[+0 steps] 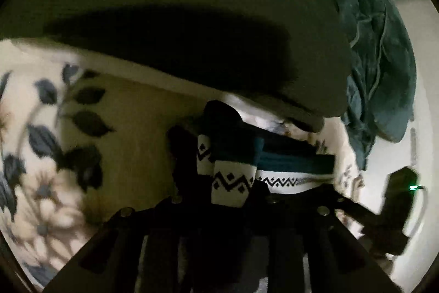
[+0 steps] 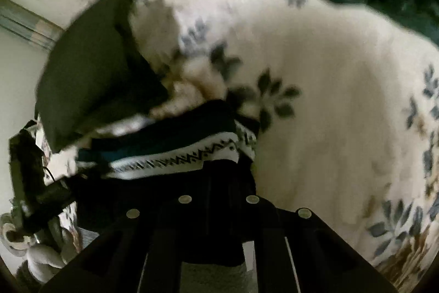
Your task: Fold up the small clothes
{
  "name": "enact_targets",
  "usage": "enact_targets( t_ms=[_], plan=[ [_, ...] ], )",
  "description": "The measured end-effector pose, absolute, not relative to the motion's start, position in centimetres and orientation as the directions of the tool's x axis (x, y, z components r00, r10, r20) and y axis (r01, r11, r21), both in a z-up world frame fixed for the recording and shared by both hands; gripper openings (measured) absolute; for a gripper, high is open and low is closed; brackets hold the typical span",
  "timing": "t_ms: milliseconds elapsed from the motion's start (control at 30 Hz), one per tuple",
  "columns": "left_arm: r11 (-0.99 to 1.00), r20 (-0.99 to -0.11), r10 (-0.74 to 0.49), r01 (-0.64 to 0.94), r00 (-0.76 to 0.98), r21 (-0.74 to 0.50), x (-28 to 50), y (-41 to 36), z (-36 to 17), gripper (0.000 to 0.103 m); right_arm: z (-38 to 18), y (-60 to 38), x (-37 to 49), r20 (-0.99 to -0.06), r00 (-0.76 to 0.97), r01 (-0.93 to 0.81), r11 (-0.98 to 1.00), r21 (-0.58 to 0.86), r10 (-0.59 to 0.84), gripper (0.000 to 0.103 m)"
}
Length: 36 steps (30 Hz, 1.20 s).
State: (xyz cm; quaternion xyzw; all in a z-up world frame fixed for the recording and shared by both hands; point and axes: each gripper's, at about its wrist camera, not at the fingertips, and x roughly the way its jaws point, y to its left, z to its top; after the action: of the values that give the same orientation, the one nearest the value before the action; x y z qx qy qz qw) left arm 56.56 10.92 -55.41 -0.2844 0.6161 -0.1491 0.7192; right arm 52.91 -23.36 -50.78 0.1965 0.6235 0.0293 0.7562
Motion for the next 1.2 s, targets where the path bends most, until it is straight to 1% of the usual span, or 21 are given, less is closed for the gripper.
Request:
enact_targets(
  t_ms=[33,67,100,133,167,200,267,333,367,500,600,767,867,933,967,1000,1033,1067,1100,1133,1200],
  plan=[
    [0.784,-0.791,-0.579,-0.134,0.198,-0.607,56.2,11.1,-54.8,0.027,-50.8,-23.7,52.9,-0.928,0.203,0.205,0.913,0.353,0.313,0.019],
    [0.779,-0.784,-0.585,-0.126,0.209,-0.614,55.6,11.4,-54.1,0.028,-50.4,-24.2,52.7,-0.924,0.19,0.21,0.905,0.37,0.333,0.025],
    [0.79,-0.793,-0.568,-0.123,0.223,-0.601,54.7,11.8,-53.0,0.032,-49.9,-24.7,52.3,-0.914,0.187,0.208,0.895,0.394,0.359,0.037],
    [0.801,-0.802,-0.55,-0.125,0.233,-0.585,53.9,12.1,-52.2,0.061,-49.3,-25.2,51.8,-0.905,0.188,0.201,0.887,0.415,0.381,0.05],
    [0.812,-0.811,-0.525,-0.132,0.256,-0.568,52.7,12.6,-51.2,0.096,-48.6,-25.9,51.1,-0.897,0.183,0.194,0.879,0.435,0.404,0.057],
    [0.82,-0.815,-0.501,-0.141,0.291,-0.554,50.9,13.2,-49.9,0.102,-47.9,-26.6,50.4,-0.887,0.177,0.187,0.87,0.456,0.427,0.067],
    [0.812,-0.802,-0.49,-0.157,0.341,-0.563,47.7,13.9,-48.4,0.102,-46.7,-27.9,48.7,-0.869,0.16,0.165,0.855,0.491,0.468,0.073],
    [0.797,-0.802,-0.481,-0.205,0.354,-0.569,43.5,14.4,-47.8,0.102,-46.3,-29.0,47.3,-0.854,0.13,0.161,0.839,0.519,0.504,0.086],
    [0.775,-0.797,-0.487,-0.244,0.356,-0.583,40.7,14.2,-47.9,0.102,-46.3,-29.5,46.5,-0.847,0.108,0.156,0.833,0.531,0.52,0.087],
    [0.683,-0.794,-0.508,-0.405,0.334,-0.608,32.2,12.5,-50.5,0.102,-47.4,-29.9,45.9,-0.841,0.025,0.101,0.835,0.541,0.541,0.089],
    [0.588,-0.769,-0.55,-0.502,0.327,-0.634,29.0,10.1,-53.7,0.102,-49.5,-30.0,47.6,-0.821,-0.009,0.093,0.818,0.567,0.57,0.089],
    [0.435,-0.7,-0.607,-0.579,0.377,-0.689,29.6,7.3,-58.7,0.102,-53.3,-28.5,52.2,-0.776,-0.051,0.076,0.777,0.625,0.629,0.089],
    [0.405,-0.715,-0.565,-0.617,0.412,-0.675,31.2,7.6,-59.9,0.102,-55.3,-26.6,54.2,-0.729,-0.086,0.068,0.734,0.675,0.679,0.089],
    [0.343,-0.7,-0.539,-0.637,0.468,-0.69,31.5,8.1,-59.9,0.102,-56.2,-25.4,55.0,-0.702,-0.104,0.069,0.709,0.702,0.705,0.089],
    [0.315,-0.683,-0.515,-0.626,0.518,-0.713,31.4,8.7,-59.5,0.095,-56.5,-25.0,55.1,-0.689,-0.109,0.075,0.697,0.713,0.717,0.089],
    [0.304,-0.676,-0.479,-0.616,0.56,-0.727,31.3,9.1,-59.0,0.081,-57.0,-24.3,55.3,-0.673,-0.11,0.081,0.681,0.727,0.731,0.089],
    [0.313,-0.679,-0.451,-0.61,0.579,-0.728,31.5,9.6,-58.5,0.049,-57.1,-23.9,55.2,-0.664,-0.097,0.084,0.671,0.736,0.741,0.084],
    [0.321,-0.678,-0.448,-0.603,0.583,-0.73,31.9,9.9,-58.2,0.034,-57.2,-23.6,55.1,-0.666,-0.085,0.084,0.671,0.736,0.741,0.073],
    [0.337,-0.68,-0.446,-0.595,0.582,-0.73,32.5,10.3,-57.7,0.032,-57.4,-23.1,54.9,-0.669,-0.084,0.087,0.675,0.733,0.738,0.047],
    [0.353,-0.685,-0.438,-0.589,0.582,-0.727,33.0,10.7,-57.2,0.031,-57.4,-22.9,54.5,-0.667,-0.077,0.094,0.671,0.735,0.741,0.041],
    [0.412,-0.696,-0.443,-0.561,0.566,-0.718,34.7,11.8,-56.1,0.031,-56.6,-23.1,53.6,-0.681,-0.034,0.101,0.68,0.726,0.732,0.034]
  ],
)
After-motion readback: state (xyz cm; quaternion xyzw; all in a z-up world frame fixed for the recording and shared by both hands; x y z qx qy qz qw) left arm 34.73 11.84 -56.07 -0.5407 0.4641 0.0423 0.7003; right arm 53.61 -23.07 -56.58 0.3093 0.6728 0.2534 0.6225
